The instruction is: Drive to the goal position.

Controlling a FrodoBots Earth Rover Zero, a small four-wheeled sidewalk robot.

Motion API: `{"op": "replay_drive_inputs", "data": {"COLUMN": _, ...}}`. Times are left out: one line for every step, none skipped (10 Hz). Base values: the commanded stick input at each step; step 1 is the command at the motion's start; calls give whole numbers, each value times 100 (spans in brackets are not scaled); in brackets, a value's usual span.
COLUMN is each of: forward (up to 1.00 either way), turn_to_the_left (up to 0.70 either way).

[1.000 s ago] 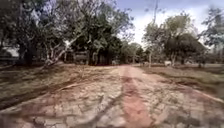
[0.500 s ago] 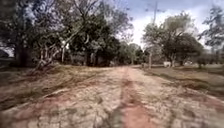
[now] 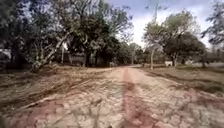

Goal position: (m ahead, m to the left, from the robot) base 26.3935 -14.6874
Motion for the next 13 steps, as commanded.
{"op": "replay_drive_inputs", "data": {"forward": 85, "turn_to_the_left": 0}}
{"op": "replay_drive_inputs", "data": {"forward": 85, "turn_to_the_left": 0}}
{"op": "replay_drive_inputs", "data": {"forward": 85, "turn_to_the_left": 0}}
{"op": "replay_drive_inputs", "data": {"forward": 85, "turn_to_the_left": 0}}
{"op": "replay_drive_inputs", "data": {"forward": 85, "turn_to_the_left": 0}}
{"op": "replay_drive_inputs", "data": {"forward": 85, "turn_to_the_left": 0}}
{"op": "replay_drive_inputs", "data": {"forward": 85, "turn_to_the_left": 0}}
{"op": "replay_drive_inputs", "data": {"forward": 85, "turn_to_the_left": 0}}
{"op": "replay_drive_inputs", "data": {"forward": 85, "turn_to_the_left": 0}}
{"op": "replay_drive_inputs", "data": {"forward": 85, "turn_to_the_left": 0}}
{"op": "replay_drive_inputs", "data": {"forward": 85, "turn_to_the_left": 0}}
{"op": "replay_drive_inputs", "data": {"forward": 85, "turn_to_the_left": 0}}
{"op": "replay_drive_inputs", "data": {"forward": 85, "turn_to_the_left": 0}}
